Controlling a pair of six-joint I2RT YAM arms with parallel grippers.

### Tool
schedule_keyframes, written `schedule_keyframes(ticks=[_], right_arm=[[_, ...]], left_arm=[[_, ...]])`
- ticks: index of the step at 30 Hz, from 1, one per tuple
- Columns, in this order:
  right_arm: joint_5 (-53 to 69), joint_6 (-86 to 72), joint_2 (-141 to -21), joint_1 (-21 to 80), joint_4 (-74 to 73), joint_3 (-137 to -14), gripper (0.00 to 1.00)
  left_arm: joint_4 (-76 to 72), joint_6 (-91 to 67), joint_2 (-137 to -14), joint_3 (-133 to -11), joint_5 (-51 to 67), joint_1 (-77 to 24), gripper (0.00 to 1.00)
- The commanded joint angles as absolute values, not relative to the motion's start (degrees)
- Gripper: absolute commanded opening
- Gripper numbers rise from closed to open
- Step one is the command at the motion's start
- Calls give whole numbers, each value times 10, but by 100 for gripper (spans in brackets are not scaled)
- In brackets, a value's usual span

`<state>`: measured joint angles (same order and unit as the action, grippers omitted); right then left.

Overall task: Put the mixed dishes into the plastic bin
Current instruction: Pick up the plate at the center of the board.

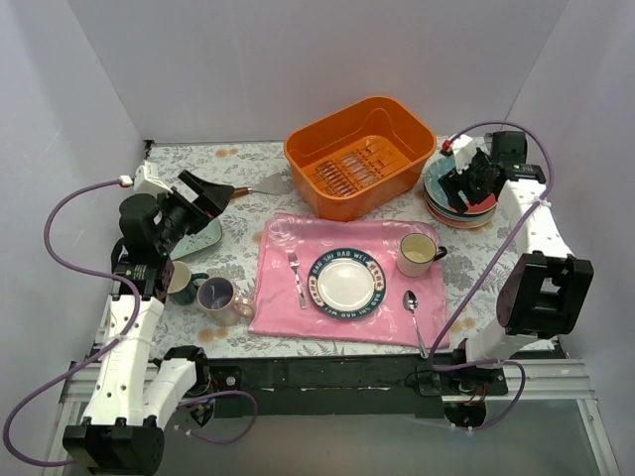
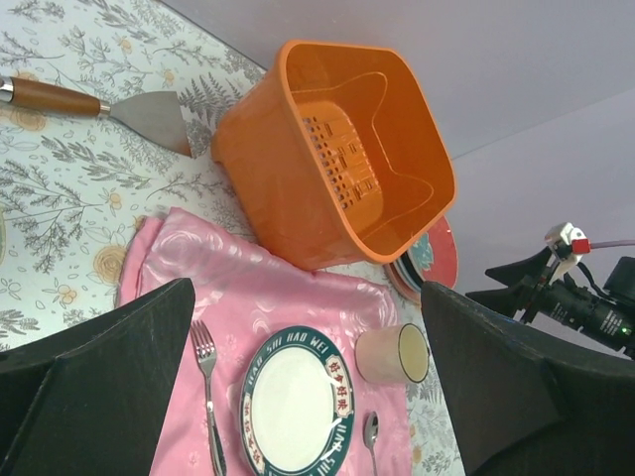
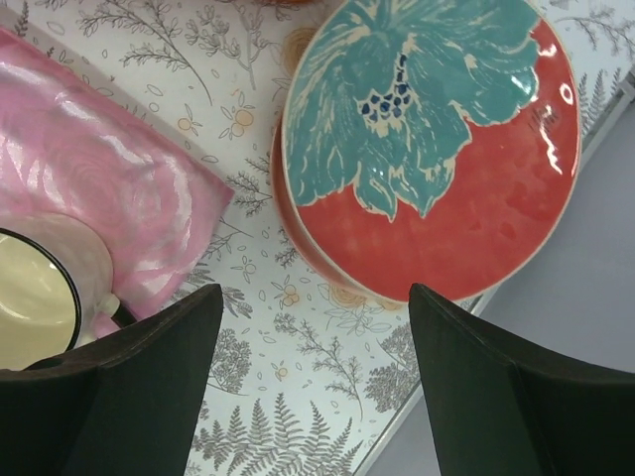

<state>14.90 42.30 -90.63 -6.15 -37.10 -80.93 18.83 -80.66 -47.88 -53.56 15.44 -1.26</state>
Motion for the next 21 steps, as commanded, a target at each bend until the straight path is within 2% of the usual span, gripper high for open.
schedule_keyframes(ticks=[1, 7, 21], right_arm=[[135, 483, -906, -36, -330, -776, 83], [133, 585, -924, -33, -284, -739, 80], [110, 647, -998, -32, -229, -734, 64]], left_arm=[[174, -813, -477, -529, 165, -14, 98], [163, -822, -490, -527, 172, -14, 98], [160, -836, -496, -525, 189, -14, 98]])
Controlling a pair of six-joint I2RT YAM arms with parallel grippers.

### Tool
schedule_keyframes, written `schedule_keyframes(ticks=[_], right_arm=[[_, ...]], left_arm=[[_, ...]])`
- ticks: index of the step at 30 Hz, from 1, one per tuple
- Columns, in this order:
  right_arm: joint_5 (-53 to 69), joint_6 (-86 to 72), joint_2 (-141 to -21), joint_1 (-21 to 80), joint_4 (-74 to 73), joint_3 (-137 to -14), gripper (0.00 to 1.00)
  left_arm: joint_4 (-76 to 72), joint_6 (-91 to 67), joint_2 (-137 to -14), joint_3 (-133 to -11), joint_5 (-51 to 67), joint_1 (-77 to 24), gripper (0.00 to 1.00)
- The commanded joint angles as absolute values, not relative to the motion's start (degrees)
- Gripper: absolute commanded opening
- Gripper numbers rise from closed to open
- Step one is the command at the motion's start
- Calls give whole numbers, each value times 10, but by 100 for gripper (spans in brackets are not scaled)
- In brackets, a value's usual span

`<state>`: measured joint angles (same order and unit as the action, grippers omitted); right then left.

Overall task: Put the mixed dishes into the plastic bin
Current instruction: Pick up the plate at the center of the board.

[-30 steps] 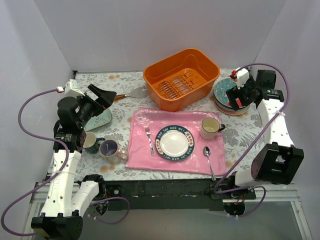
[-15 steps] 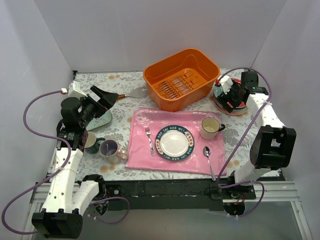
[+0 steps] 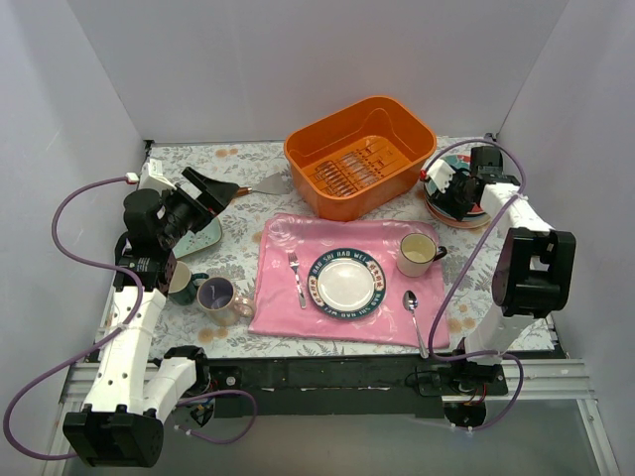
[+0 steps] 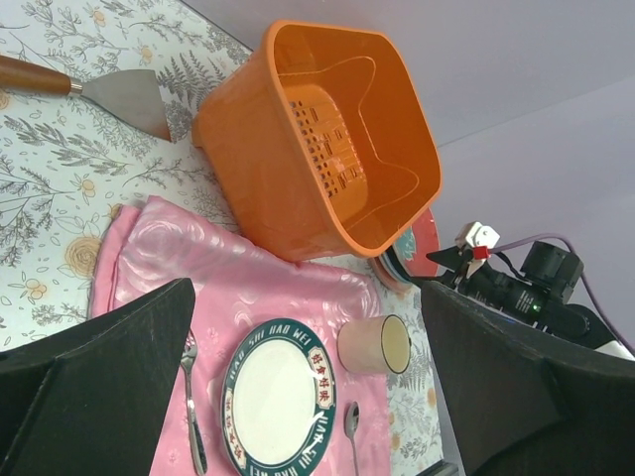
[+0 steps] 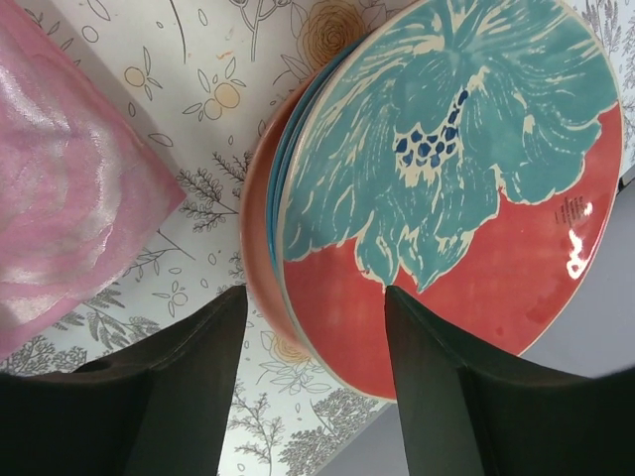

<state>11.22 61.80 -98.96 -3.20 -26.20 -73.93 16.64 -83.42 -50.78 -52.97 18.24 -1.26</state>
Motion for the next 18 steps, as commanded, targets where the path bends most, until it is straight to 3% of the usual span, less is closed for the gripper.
schedule_keyframes(ticks=[1, 13, 18], right_arm=[[110, 648, -1001, -32, -224, -734, 64], [95, 667, -1036, -32, -205, -735, 49], [93, 666, -1051, -32, -206, -740, 33]], left_arm=[[160, -837, -496, -524, 188, -14, 98], [161, -842, -495, -521, 188, -14, 98], [162, -843, -497, -522, 188, -14, 98]])
